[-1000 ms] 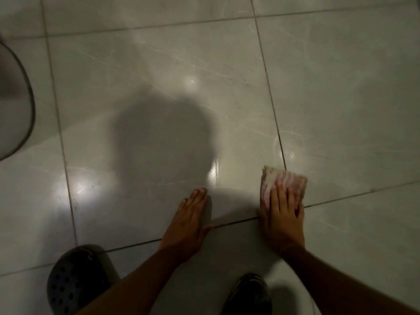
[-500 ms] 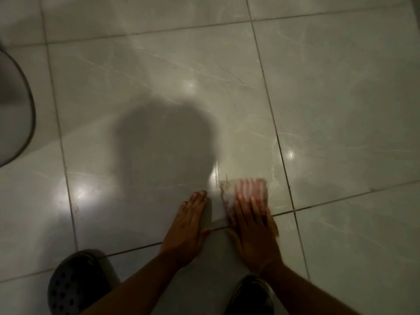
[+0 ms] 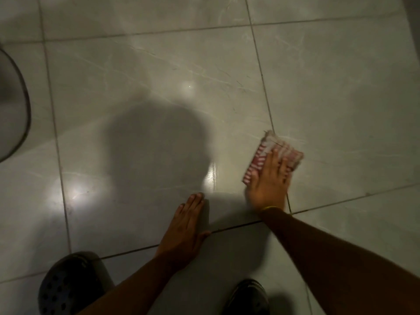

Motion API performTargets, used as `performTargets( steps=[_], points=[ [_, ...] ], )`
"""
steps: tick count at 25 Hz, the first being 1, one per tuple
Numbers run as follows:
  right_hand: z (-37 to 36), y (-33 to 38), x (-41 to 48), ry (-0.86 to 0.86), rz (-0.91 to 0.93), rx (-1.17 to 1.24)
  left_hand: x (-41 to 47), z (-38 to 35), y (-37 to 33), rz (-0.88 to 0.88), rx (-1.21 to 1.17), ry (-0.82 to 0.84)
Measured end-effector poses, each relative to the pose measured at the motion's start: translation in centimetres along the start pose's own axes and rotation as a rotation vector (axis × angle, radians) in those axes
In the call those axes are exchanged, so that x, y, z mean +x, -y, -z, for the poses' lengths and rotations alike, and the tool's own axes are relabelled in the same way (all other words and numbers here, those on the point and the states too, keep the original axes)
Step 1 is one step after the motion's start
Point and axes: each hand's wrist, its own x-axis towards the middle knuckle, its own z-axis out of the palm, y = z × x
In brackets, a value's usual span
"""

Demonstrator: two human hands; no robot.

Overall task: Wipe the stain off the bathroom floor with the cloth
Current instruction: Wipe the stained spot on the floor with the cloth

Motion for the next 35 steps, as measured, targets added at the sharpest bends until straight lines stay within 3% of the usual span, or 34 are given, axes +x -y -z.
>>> performTargets(
  steps=[4, 8, 11, 15, 19, 21, 25, 26, 27, 30, 32, 35],
  points=[
    [-2.7, 4.9, -6.2, 0.024, 0.246, -0.095, 0.0, 0.4, -0.2, 0.048, -0.048, 0.008],
    [-4.7, 1.7, -14.0, 0.150, 0.410, -0.045, 0.2, 0.9, -0.8, 0.071, -0.084, 0.029],
    [-3.7, -3.0, -13.0, 0.128, 0.239, 0.002, 0.0, 1.2, -0.9, 0.069, -0.069, 0.029],
    [-0.4, -8.1, -5.8, 0.093, -0.251, 0.060, 0.0, 1.2, -1.2, 0.059, -0.084, -0.001],
    [-0.8, -4.8, -6.4, 0.099, -0.313, 0.055, 0.0, 1.3, -1.8, 0.069, -0.086, -0.045],
    [-1.6, -0.7, -9.8, 0.122, -0.202, -0.029, 0.1, 1.4, -2.4, 0.099, -0.092, -0.041],
    [-2.8, 5.8, -14.9, 0.160, 0.368, -0.052, 0.4, 2.2, -3.9, 0.219, -0.164, -0.024],
    [-2.7, 6.7, -15.3, 0.198, 0.403, -0.056, 0.6, 2.5, -4.4, 0.276, -0.205, -0.054],
    [-2.3, 7.4, -15.4, 0.229, 0.337, -0.019, 0.7, 2.7, -4.9, 0.353, -0.251, -0.118],
    [-0.5, 8.5, -14.9, 0.156, -0.232, 0.283, 2.0, 3.6, -6.7, 0.703, -0.410, -0.222],
    [0.5, 8.0, -14.2, 0.098, -0.518, 0.495, 3.6, 4.0, -7.2, 0.814, -0.423, -0.129],
    [2.3, 7.4, -12.7, 0.242, -0.694, 0.752, 5.6, 5.1, -6.9, 0.893, -0.440, 0.110]
  ],
)
